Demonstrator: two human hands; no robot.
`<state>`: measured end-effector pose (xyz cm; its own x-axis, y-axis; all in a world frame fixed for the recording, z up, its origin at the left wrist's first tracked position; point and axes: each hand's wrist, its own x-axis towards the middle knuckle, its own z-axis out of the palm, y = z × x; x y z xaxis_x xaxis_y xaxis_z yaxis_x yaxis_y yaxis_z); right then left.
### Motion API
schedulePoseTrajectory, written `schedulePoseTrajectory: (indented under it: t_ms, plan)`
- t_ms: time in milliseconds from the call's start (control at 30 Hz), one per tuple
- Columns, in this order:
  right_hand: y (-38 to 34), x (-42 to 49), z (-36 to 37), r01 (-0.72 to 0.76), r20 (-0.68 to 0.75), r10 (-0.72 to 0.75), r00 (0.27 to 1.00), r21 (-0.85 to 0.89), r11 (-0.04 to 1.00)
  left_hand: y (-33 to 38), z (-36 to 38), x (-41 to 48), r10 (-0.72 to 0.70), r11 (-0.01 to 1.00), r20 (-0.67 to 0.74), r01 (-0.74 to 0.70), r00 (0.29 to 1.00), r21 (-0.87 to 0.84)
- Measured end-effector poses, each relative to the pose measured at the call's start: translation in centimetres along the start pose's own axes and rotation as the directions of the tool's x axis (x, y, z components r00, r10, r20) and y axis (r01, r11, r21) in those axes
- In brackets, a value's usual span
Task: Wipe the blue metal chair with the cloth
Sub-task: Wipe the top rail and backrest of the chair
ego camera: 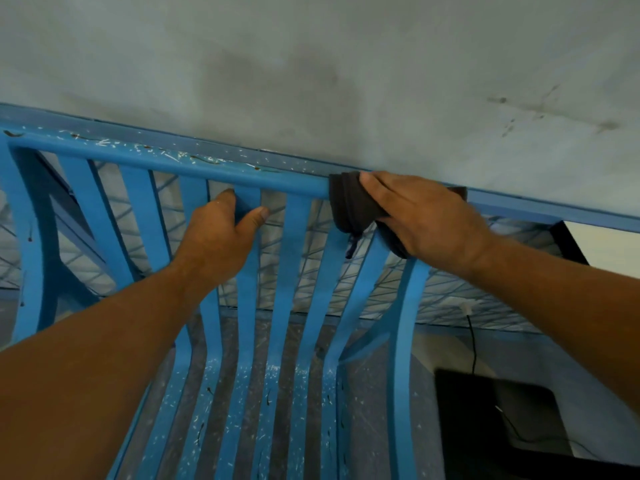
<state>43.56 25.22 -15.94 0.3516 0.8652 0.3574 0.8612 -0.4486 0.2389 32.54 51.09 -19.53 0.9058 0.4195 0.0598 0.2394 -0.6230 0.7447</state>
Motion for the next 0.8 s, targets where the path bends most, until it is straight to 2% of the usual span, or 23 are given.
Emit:
schedulePoseTrajectory:
  t_ms: [133, 233, 333, 467, 600, 700, 800]
  plan:
    - [-2.9, -2.4, 1.5, -0.170, -0.115, 0.162, 0.980, -0.065, 0.983, -0.2, 0.0, 0.0, 0.012, 0.999, -0.002, -0.012, 1.000, -0.042]
    - [-5.2, -3.1, 2.8, -0.254, -0.204, 0.246, 0.948, -0.011, 0.967, -0.2, 0.0, 0.0, 0.024, 0.999, 0.007, -0.023, 1.000, -0.037]
    - [-6.6, -4.6, 4.5, -0.311, -0.230, 0.310, 0.923, 0.034, 0.950, -0.4, 0.0, 0.1, 0.042, 0.998, -0.001, -0.042, 0.999, -0.038]
    - [-10.3, -6.8, 7.7, -0.408, -0.134, 0.402, 0.906, -0.014, 0.913, -0.5, 0.3, 0.0, 0.053, 0.998, -0.015, -0.053, 0.998, -0.025]
    - [-14.4, -7.8, 10.5, -0.589, -0.125, 0.594, 0.794, 0.078, 0.804, -0.7, 0.3, 0.4, 0.079, 0.997, -0.030, -0.079, 0.996, 0.017]
    - [-17.8, -9.9, 11.6, -0.624, 0.075, 0.619, 0.781, 0.109, 0.774, -0.7, 0.3, 0.3, 0.090, 0.996, -0.030, -0.089, 0.996, 0.024]
    - [-17.2, -9.8, 10.8, -0.653, 0.078, 0.655, 0.752, 0.221, 0.724, -0.8, 0.3, 0.3, 0.094, 0.996, -0.028, -0.094, 0.995, 0.005]
